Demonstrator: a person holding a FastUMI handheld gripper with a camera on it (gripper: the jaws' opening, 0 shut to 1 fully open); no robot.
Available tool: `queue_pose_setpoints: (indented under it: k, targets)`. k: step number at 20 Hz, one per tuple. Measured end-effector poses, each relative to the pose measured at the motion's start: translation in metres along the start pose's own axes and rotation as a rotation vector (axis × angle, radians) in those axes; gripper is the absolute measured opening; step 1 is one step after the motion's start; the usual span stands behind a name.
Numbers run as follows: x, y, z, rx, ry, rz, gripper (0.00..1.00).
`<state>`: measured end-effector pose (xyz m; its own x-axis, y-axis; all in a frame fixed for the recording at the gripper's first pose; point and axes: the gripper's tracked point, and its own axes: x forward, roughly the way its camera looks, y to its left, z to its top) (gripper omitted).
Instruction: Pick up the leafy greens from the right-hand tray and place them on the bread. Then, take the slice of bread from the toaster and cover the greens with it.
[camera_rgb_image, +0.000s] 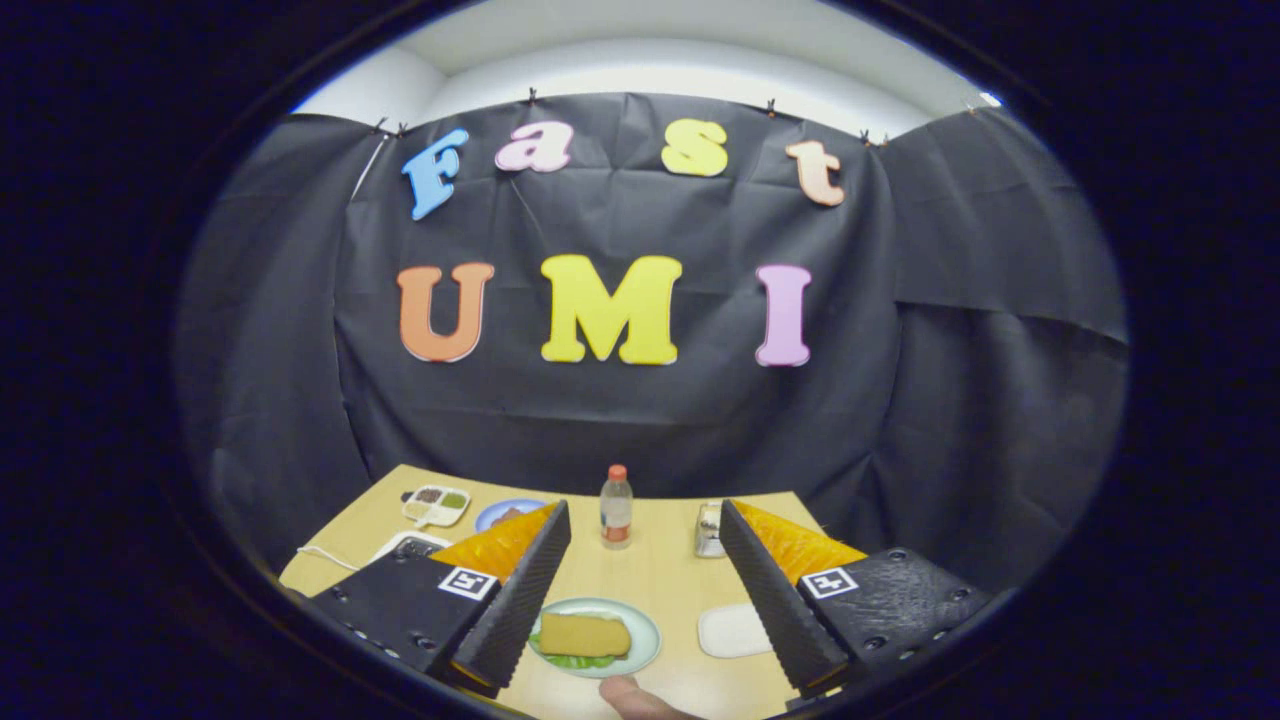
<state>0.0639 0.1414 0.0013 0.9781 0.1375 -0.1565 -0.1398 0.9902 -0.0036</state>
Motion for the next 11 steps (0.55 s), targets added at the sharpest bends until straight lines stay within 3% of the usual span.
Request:
queue_pose_setpoints:
  k: [7, 11]
  targets:
    - [-0.033, -0.021, 0.036, 0.012, -0.107, -0.014, 0.96]
    - [-0.031, -0.037, 0.028, 0.016, -0.112, 0.050, 0.96]
